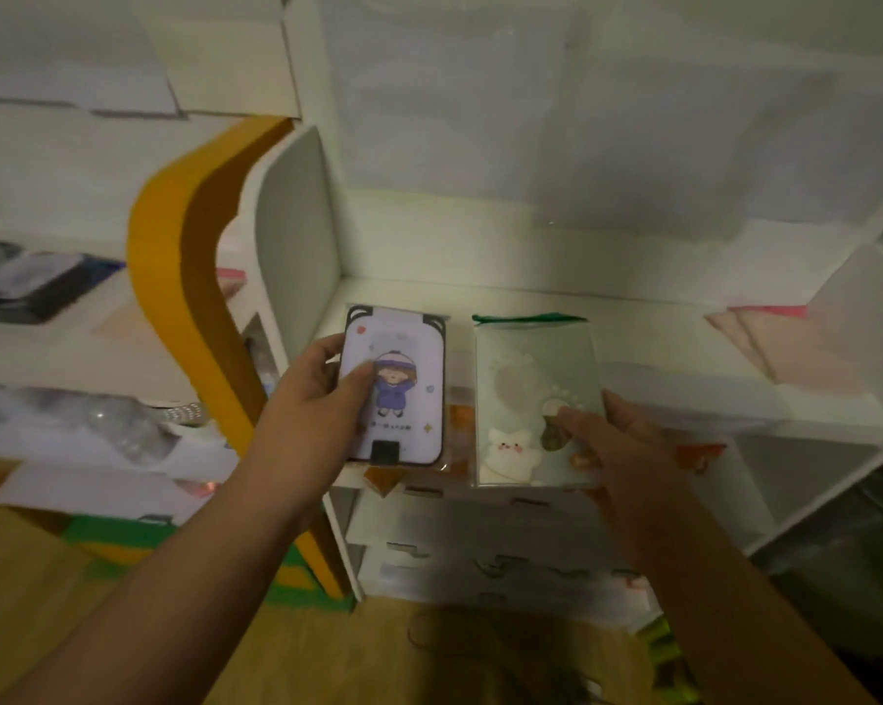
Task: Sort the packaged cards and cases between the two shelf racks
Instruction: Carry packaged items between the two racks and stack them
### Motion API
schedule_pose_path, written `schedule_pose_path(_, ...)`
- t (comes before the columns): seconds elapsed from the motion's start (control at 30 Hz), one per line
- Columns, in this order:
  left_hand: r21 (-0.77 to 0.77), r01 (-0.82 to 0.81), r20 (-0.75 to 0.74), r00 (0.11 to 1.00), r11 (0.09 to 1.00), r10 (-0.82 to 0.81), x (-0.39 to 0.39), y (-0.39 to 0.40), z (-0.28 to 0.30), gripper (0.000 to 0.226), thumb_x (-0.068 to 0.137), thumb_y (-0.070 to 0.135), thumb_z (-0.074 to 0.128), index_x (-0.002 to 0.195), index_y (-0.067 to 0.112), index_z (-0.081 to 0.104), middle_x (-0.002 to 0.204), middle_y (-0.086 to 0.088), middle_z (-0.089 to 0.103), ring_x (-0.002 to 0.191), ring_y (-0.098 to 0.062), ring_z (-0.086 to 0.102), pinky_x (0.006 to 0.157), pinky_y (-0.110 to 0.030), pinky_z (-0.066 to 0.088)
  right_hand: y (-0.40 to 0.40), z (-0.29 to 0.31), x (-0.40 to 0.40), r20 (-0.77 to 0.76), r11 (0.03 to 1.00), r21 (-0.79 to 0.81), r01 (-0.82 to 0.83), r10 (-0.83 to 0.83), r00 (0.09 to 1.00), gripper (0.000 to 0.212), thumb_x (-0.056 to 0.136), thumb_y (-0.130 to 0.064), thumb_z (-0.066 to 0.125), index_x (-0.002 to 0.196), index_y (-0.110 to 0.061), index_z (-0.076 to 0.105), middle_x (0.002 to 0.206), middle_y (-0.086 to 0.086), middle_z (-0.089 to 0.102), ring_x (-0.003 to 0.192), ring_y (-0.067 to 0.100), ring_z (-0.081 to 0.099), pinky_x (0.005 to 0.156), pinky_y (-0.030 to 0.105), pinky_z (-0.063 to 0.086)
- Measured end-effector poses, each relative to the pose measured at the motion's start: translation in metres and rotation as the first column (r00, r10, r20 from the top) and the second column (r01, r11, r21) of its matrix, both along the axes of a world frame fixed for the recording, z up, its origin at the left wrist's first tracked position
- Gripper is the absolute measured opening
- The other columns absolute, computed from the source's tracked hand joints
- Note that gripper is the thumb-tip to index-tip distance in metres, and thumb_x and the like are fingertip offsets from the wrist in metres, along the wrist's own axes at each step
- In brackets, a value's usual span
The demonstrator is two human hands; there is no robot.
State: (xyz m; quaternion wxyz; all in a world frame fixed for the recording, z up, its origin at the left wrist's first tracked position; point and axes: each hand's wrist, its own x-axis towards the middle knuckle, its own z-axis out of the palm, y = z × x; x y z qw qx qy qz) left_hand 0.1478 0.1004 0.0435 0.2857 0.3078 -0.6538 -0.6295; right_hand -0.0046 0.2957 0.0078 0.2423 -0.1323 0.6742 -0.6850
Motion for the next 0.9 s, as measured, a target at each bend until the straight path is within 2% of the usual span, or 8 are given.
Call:
schedule_pose_path(0.13, -0.001, -0.118, -0.062, 0.991, 0.993, 0.117, 0.045, -0.023, -0.001, 0.026, 0.099, 0.027, 0.054, 0.124, 0.031, 0.058, 0.106, 0.006, 0.074, 0.088, -0.013, 0.073, 0.071, -0.037, 0.061, -0.032, 0.006, 0.034, -0.006, 0.997, -0.004, -0.076, 0.076, 0.997, 0.031, 0.083, -0.029, 0.067, 0.112, -0.019, 0.07, 0.1, 0.012, 0.075, 0.097, 0.038, 0.069, 0.086, 0.054, 0.057)
schedule_pose_path(0.27, 0.011, -0.218, -0.09, 0.972, 0.976, 0.218, 0.085, -0.045, 0.004, 0.024, 0.1, 0.025, 0.052, 0.122, 0.031, 0.058, 0.097, 0.01, 0.074, 0.078, -0.007, 0.073, 0.053, -0.02, 0.056, -0.062, 0.015, 0.063, 0.013, 0.987, -0.026, -0.16, 0.16, 0.987, 0.021, 0.094, -0.013, 0.06, 0.112, -0.017, 0.067, 0.095, 0.007, 0.076, 0.088, 0.029, 0.072, 0.072, 0.04, 0.057)
schedule_pose_path(0.43, -0.006, -0.293, -0.056, 0.955, 0.956, 0.292, 0.124, -0.075, 0.005, 0.025, 0.098, 0.026, 0.055, 0.122, 0.031, 0.059, 0.09, 0.01, 0.076, 0.079, -0.011, 0.073, 0.065, -0.034, 0.06, -0.095, 0.025, 0.095, 0.022, 0.961, -0.019, -0.275, 0.275, 0.961, 0.019, 0.095, -0.013, 0.058, 0.111, -0.02, 0.066, 0.095, 0.004, 0.077, 0.085, 0.024, 0.074, 0.065, 0.037, 0.059)
schedule_pose_path(0.5, -0.014, -0.325, -0.05, 0.945, 0.946, 0.324, 0.136, -0.086, 0.002, 0.021, 0.098, 0.026, 0.055, 0.116, 0.034, 0.06, 0.086, 0.014, 0.075, 0.074, -0.006, 0.072, 0.058, -0.027, 0.058, -0.111, 0.027, 0.106, 0.02, 0.952, 0.012, -0.304, 0.304, 0.952, 0.018, 0.095, -0.016, 0.059, 0.109, -0.025, 0.065, 0.099, 0.004, 0.076, 0.088, 0.025, 0.073, 0.071, 0.042, 0.061)
schedule_pose_path(0.57, -0.02, -0.349, -0.045, 0.937, 0.937, 0.347, 0.148, -0.096, 0.0, 0.018, 0.098, 0.023, 0.055, 0.106, 0.038, 0.06, 0.08, 0.021, 0.073, 0.07, -0.002, 0.071, 0.05, -0.018, 0.054, -0.129, 0.027, 0.117, 0.019, 0.946, 0.05, -0.321, 0.321, 0.947, 0.016, 0.095, -0.018, 0.06, 0.106, -0.028, 0.065, 0.104, 0.004, 0.073, 0.096, 0.029, 0.07, 0.083, 0.052, 0.059)
schedule_pose_path(0.63, -0.022, -0.388, -0.034, 0.921, 0.921, 0.387, 0.16, -0.11, -0.002, 0.018, 0.098, 0.022, 0.055, 0.1, 0.04, 0.059, 0.077, 0.023, 0.072, 0.068, -0.001, 0.07, 0.049, -0.016, 0.052, -0.149, 0.028, 0.126, 0.002, 0.933, 0.077, -0.352, 0.352, 0.936, 0.013, 0.094, -0.021, 0.062, 0.101, -0.03, 0.067, 0.101, 0.0, 0.075, 0.098, 0.028, 0.07, 0.087, 0.055, 0.057)
schedule_pose_path(0.8, -0.032, -0.501, -0.016, 0.866, 0.865, 0.5, 0.19, -0.154, -0.007, 0.021, 0.097, 0.026, 0.056, 0.115, 0.037, 0.058, 0.085, 0.014, 0.074, 0.074, -0.003, 0.071, 0.055, -0.023, 0.055, -0.204, 0.03, 0.151, -0.022, 0.879, 0.059, -0.474, 0.476, 0.879, 0.017, 0.096, -0.018, 0.059, 0.102, -0.031, 0.068, 0.097, -0.008, 0.077, 0.091, 0.017, 0.073, 0.083, 0.038, 0.059)
schedule_pose_path(0.9, -0.027, -0.545, -0.012, 0.839, 0.838, 0.545, 0.202, -0.183, -0.01, 0.024, 0.098, 0.024, 0.055, 0.119, 0.034, 0.057, 0.087, 0.013, 0.073, 0.073, -0.002, 0.071, 0.051, -0.018, 0.053, -0.241, 0.028, 0.162, -0.008, 0.849, 0.025, -0.528, 0.528, 0.849, 0.019, 0.096, -0.02, 0.058, 0.102, -0.036, 0.067, 0.095, -0.015, 0.076, 0.086, 0.008, 0.073, 0.076, 0.031, 0.058)
